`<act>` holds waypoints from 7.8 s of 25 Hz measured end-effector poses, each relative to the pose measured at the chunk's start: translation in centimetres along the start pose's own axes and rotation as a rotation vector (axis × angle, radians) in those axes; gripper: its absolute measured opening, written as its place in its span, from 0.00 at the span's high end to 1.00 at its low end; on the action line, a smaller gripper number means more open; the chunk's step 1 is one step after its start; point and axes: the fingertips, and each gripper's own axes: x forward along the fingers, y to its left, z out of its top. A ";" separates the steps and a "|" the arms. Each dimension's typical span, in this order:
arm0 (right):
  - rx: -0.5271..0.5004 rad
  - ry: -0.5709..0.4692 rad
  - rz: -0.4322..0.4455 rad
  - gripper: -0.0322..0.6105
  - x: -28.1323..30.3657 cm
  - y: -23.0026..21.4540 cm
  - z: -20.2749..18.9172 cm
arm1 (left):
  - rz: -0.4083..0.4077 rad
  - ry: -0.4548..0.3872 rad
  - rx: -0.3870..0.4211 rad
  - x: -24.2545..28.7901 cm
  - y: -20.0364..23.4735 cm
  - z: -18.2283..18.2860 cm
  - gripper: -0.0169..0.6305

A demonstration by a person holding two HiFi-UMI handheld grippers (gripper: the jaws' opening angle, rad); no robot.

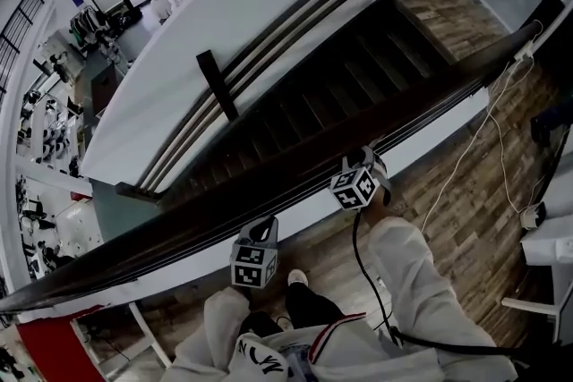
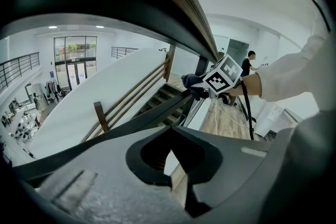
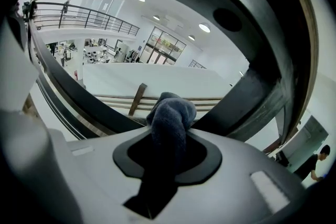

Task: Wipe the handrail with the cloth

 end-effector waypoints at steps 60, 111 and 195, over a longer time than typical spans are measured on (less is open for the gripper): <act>-0.202 -0.178 0.758 0.81 -32.8 80.7 25.1 | 0.669 -0.192 -0.469 -54.2 41.9 -41.7 0.97; -0.217 -0.316 0.902 0.80 -27.3 107.7 40.8 | 0.721 -0.251 -0.500 -56.2 55.7 -50.6 0.97; 0.030 -0.223 0.588 0.81 -11.4 65.4 20.9 | 0.371 -0.099 -0.223 -23.3 32.1 -30.6 0.97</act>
